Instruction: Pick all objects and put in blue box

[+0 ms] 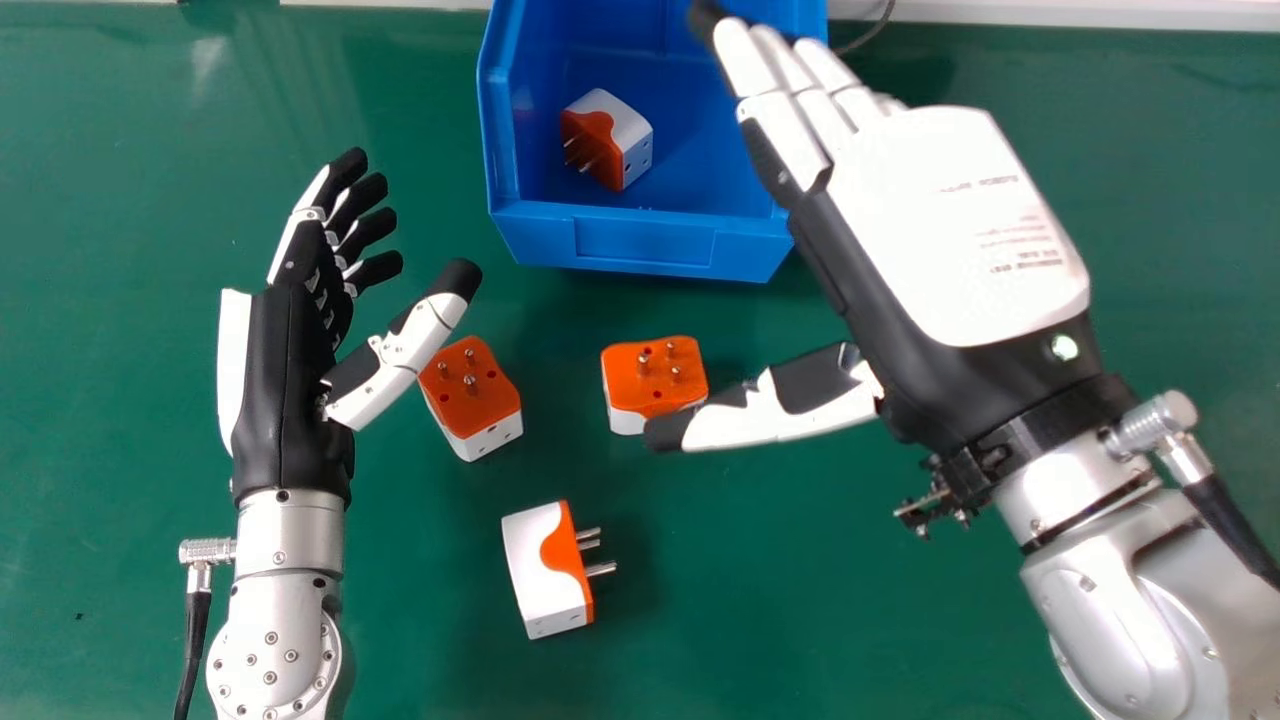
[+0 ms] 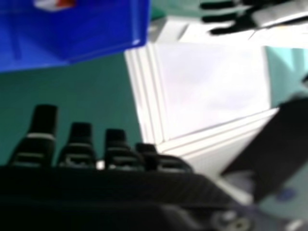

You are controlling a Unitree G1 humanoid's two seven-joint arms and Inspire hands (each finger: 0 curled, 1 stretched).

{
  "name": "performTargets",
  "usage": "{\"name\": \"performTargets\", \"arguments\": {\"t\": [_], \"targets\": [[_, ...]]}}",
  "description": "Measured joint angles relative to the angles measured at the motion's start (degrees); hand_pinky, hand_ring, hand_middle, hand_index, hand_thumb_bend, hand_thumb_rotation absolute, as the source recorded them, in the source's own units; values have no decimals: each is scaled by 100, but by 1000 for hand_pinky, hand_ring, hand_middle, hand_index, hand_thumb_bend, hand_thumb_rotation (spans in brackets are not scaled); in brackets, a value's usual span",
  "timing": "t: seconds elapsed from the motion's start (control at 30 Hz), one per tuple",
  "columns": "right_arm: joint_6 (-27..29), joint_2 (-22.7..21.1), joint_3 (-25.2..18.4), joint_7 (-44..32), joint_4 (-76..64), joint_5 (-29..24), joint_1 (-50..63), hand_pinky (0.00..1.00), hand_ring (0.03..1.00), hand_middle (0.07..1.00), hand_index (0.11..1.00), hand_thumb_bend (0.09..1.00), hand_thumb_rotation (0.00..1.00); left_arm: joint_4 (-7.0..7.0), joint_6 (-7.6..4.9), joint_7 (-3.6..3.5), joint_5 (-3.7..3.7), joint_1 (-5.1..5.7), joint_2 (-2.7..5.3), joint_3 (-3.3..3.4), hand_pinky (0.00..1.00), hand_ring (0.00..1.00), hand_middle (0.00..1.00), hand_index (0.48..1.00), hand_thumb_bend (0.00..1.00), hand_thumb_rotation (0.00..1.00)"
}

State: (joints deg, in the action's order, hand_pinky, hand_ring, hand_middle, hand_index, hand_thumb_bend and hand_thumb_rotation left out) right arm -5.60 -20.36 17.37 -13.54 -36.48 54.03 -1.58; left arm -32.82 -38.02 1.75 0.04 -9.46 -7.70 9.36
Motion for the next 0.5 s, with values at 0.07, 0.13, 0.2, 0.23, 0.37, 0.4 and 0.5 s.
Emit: {"name": "performTargets", "arguments": {"t": [0.07,0.13,0.2,0.23,0.37,0.4,0.5], "targets": [[7,-13,-40,-167,-47,-22,0,805,928,955,995,925,502,-5,0,-2,-1,-8,0,2,785,838,870,875,736,363],[7,-19,-90,-348,-114,-55,2,799,920,951,996,925,503,-17,-5,1,-5,-22,0,14,785,838,870,876,738,365],[12,-21,-102,-515,-212,-146,4,799,920,951,996,925,503,-40,-21,11,-4,-37,0,33,785,838,870,876,738,365],[27,-21,-102,-580,-239,-179,4,799,920,951,996,925,503,-48,-25,16,-4,-48,1,38,785,838,870,876,738,365],[37,-50,-110,-885,-257,-296,4,792,913,944,995,926,500,-57,-56,53,-13,-85,4,69,783,837,869,875,740,363],[37,-54,-113,-974,-262,-363,3,782,905,936,991,927,494,-63,-80,73,-12,-92,3,78,780,836,869,873,746,363],[44,-56,-115,-1148,-286,-436,2,782,905,936,991,927,494,-87,-136,82,-12,-105,2,86,780,836,869,873,746,363]]}}
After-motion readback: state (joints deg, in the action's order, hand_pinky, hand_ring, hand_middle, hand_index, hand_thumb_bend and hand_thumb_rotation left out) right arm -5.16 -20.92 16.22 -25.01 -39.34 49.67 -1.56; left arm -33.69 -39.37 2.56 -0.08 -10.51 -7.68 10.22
